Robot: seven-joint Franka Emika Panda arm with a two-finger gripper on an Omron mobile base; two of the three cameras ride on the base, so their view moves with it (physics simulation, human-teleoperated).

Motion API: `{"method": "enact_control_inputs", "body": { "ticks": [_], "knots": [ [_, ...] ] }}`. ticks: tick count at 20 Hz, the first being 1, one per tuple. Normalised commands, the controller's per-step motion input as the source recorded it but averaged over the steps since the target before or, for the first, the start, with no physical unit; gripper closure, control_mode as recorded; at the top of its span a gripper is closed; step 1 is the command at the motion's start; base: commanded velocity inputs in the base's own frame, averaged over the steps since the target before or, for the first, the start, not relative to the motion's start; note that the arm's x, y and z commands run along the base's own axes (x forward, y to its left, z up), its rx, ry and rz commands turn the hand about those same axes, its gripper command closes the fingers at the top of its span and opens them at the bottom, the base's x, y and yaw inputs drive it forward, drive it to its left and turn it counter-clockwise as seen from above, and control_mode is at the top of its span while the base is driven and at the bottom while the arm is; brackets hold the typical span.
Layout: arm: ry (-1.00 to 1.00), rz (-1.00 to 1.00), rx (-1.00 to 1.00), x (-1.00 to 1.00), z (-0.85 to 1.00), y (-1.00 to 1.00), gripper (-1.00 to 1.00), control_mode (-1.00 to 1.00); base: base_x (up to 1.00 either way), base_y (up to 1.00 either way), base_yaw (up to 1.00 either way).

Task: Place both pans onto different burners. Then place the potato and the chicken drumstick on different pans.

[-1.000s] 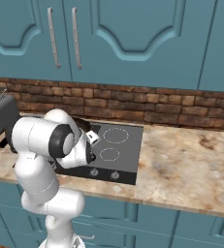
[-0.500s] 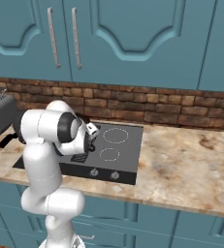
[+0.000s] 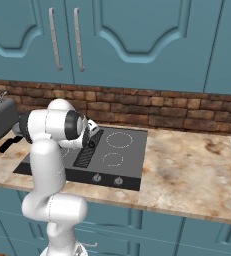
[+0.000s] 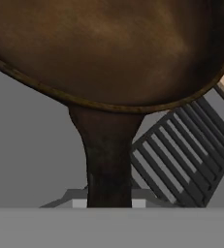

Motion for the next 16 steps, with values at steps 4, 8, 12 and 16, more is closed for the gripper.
{"method": "enact_control_inputs", "body": {
  "ticks": [4,8,12,16],
  "knots": [
    [0.1,0.06,0.0,0.34,-0.09,0.28,1.0,-1.0,0.0,0.0,0.0],
    [0.14,0.01,-0.01,0.3,-0.24,0.19,1.0,-1.0,0.0,0.0,0.0],
    [0.12,0.0,-0.05,0.24,-0.23,0.15,1.0,-1.0,0.0,0.0,0.0],
    [0.11,0.0,-0.02,0.24,-0.33,0.32,1.0,-1.0,0.0,0.0,0.0]
  ]
}}
